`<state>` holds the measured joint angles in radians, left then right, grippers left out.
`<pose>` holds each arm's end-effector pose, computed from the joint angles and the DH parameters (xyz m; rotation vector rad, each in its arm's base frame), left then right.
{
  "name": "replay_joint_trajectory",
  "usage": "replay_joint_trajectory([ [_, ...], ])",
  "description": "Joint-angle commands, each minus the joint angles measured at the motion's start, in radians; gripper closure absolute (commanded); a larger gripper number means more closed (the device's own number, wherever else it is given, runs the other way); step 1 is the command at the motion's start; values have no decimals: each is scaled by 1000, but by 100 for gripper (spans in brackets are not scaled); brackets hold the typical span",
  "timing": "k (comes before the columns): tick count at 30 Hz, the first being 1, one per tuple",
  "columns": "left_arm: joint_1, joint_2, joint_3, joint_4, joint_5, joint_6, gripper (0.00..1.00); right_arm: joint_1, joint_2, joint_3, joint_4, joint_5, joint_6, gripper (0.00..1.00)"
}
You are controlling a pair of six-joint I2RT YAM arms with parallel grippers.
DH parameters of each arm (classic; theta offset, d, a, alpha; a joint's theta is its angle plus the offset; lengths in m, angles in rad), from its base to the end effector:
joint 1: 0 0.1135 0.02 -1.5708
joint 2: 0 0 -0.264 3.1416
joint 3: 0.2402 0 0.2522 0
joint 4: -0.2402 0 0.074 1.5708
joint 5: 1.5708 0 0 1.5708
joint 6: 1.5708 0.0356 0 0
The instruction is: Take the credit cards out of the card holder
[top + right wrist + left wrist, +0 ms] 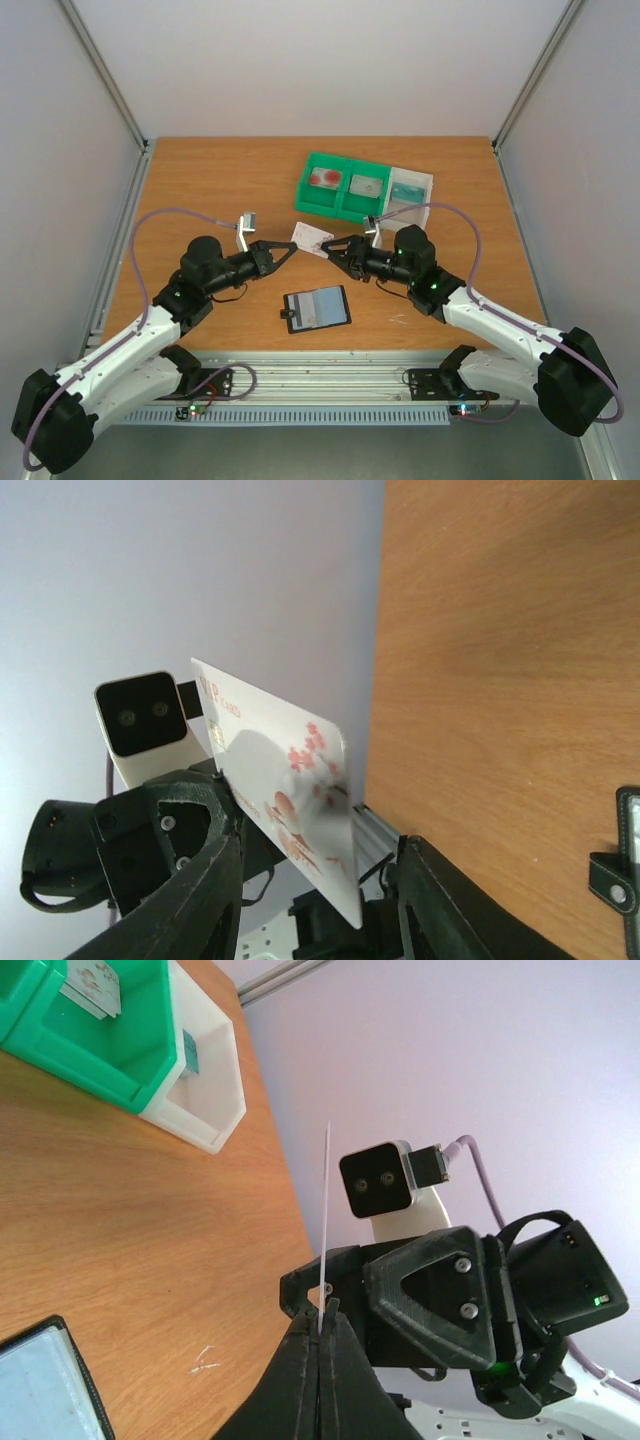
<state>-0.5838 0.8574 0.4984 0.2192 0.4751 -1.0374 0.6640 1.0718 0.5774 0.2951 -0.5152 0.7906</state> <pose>0.1598 -0.1251 0.2685 -0.0384 1.9791 -1.5432 0.1787 0.1621 0.2611 -0.2978 1.9838 1.4527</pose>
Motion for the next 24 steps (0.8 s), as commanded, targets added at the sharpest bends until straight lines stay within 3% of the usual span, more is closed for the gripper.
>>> replay_joint_trajectory([
  [1,-1,9,-18,131,-36,-43,99,11,21,-21,134,11,47,63],
  [10,0,21,-45,158,-64,-61,100,12,39,-57,216,14,59,98],
  [14,-1,20,-54,158,-59,-65,100,11,43,-63,229,14,58,99],
  [16,-1,11,-59,145,-72,-63,94,12,44,-66,226,15,50,99],
  [18,0,-3,-65,127,-85,-52,82,12,41,-64,199,15,33,99],
  [22,-1,-38,-80,80,-110,-26,39,12,28,-56,108,29,-27,99],
  [24,-1,-55,-67,-2,-121,5,28,7,22,-42,45,42,-66,99],
])
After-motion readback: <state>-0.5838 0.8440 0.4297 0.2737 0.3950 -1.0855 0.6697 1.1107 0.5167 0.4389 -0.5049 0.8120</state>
